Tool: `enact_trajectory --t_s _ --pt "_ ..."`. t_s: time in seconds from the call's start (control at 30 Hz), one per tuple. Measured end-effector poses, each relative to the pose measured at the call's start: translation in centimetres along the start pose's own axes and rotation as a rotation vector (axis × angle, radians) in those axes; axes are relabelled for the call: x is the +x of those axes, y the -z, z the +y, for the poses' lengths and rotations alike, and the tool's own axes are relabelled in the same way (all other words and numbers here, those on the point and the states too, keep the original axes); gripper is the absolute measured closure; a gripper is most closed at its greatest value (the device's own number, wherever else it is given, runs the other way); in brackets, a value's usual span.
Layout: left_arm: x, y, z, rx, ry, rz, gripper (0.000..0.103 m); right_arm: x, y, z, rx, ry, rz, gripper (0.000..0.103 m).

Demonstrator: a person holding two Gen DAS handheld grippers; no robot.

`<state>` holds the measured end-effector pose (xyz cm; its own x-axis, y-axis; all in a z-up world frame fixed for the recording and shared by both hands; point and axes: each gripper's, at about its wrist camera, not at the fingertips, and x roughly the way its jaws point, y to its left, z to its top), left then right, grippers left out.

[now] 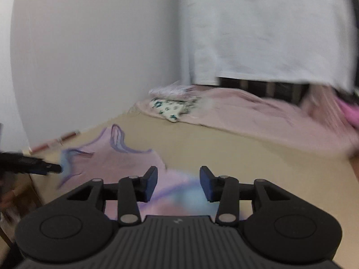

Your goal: Fold clothes

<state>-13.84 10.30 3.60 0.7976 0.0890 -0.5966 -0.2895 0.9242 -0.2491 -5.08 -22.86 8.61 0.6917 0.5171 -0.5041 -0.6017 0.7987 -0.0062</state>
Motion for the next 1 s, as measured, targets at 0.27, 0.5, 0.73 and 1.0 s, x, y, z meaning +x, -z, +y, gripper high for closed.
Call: enact_trajectory --t_s 0.27,0.5,0.73,1.0 --pt "3.0 -1.4 1.1 0.013 -0.069 -0.003 0.101 21.3 -5.8 4.2 -0.186 -0.179 0.319 0.053" --pt "8.7 -8.4 -0.8 -0.036 0.056 0.079 0.103 19.8 -2.6 1.0 -0.194 0.03 0.334 0.103" --pt "7.5 -11.4 -8.3 -0.081 0.313 0.025 0.05 11.7 0.9 -13.3 0.258 0.53 0.32 0.097" --pt "0.4 4.6 -18.5 0.472 0.644 0.25 0.04 -7.6 8.7 -13.3 0.349 0.351 0.1 0.047"
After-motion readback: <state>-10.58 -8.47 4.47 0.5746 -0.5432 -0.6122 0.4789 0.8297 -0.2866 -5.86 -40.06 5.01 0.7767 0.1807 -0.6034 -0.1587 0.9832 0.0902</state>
